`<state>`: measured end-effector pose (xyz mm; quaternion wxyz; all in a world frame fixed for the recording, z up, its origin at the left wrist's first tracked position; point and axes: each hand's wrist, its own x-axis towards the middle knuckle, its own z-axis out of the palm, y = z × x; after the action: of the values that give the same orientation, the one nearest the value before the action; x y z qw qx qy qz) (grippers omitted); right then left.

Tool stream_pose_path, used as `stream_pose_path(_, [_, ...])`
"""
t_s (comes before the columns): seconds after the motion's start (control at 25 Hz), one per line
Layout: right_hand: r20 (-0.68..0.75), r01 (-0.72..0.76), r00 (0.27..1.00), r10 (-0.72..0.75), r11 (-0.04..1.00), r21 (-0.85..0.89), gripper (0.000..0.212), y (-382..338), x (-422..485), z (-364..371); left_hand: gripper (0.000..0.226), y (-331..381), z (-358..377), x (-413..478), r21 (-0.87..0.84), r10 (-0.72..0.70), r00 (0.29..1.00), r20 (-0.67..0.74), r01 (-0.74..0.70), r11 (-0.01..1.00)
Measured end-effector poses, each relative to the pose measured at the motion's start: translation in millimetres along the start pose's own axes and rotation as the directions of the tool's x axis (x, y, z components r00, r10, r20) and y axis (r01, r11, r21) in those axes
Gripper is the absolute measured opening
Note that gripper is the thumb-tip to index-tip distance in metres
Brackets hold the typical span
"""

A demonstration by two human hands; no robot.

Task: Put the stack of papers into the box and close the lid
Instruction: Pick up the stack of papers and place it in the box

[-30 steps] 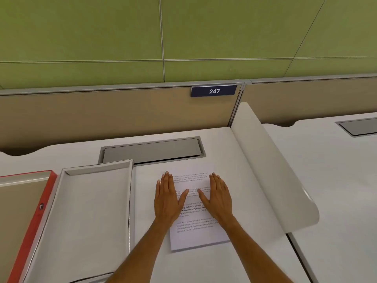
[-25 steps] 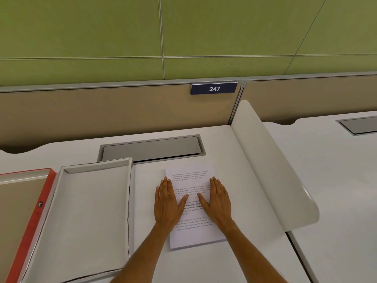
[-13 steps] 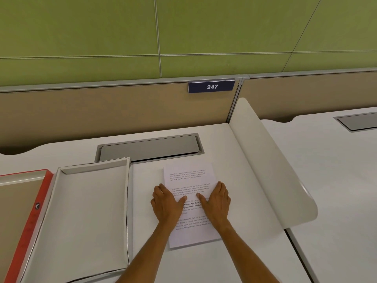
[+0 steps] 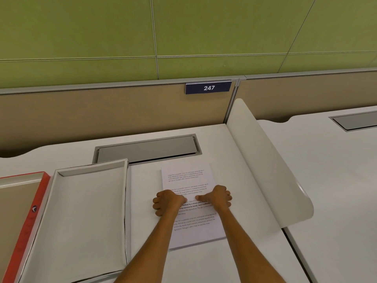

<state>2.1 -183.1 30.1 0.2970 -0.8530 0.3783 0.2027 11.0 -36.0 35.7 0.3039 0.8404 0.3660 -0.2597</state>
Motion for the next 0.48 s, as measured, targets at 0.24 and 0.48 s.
stream_pose_path(0.24, [0.045, -0.022, 0.999, 0.02, 0.998, 0.059, 0.091, -2.8, -0.5, -3.8, 0.079, -4.3, -12.5, 3.1, -0.016, 0.04, 0.997, 0.063, -0.039, 0.999])
stream_pose_path(0.48, [0.034, 0.018, 0.999, -0.024, 0.986, 0.168, 0.089, -3.5, -7.2, 1.2, 0.065, -14.7, -11.6, -5.6, -0.029, 0.17, 0.985, 0.016, -0.169, 0.985])
